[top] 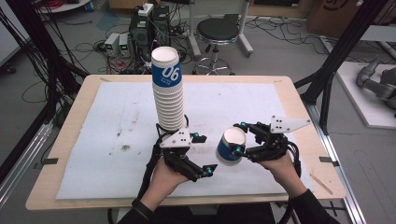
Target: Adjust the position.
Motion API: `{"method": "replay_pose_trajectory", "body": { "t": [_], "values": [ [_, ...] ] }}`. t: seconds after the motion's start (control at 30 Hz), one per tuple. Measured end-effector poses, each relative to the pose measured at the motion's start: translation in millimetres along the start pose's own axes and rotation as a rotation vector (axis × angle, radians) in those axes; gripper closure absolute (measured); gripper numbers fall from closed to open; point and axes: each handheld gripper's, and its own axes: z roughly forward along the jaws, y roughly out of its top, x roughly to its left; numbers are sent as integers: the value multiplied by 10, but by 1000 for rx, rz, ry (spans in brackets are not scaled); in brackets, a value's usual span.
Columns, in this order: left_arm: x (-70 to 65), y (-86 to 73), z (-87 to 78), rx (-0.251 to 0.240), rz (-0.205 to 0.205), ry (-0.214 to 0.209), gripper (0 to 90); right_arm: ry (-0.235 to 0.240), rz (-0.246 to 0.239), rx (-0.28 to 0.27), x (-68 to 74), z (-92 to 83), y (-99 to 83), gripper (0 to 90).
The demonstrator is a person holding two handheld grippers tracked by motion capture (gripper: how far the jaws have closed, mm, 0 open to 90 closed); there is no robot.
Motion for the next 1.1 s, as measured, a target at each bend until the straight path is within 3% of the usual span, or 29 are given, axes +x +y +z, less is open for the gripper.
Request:
{"method": "replay_pose_trajectory", "body": {
  "t": [0.47, 0.7, 0.8, 0.87, 1.1],
  "values": [
    [20, -65, 303, 3, -16, -41, 18, 52, -17, 24, 75, 150, -6, 304],
    [42, -93, 386, 4, -17, -49, 19, 83, 18, 5, 71, 153, -17, 304],
    [52, -111, 402, 3, -26, -64, 59, 85, 18, 3, 68, 153, -18, 304],
    [57, -121, 405, -2, -25, -86, 136, 89, 16, 6, 76, 161, -19, 304],
    [65, -122, 390, 2, -20, -83, 156, 90, 22, 3, 58, 159, -28, 306]
  ]
}}
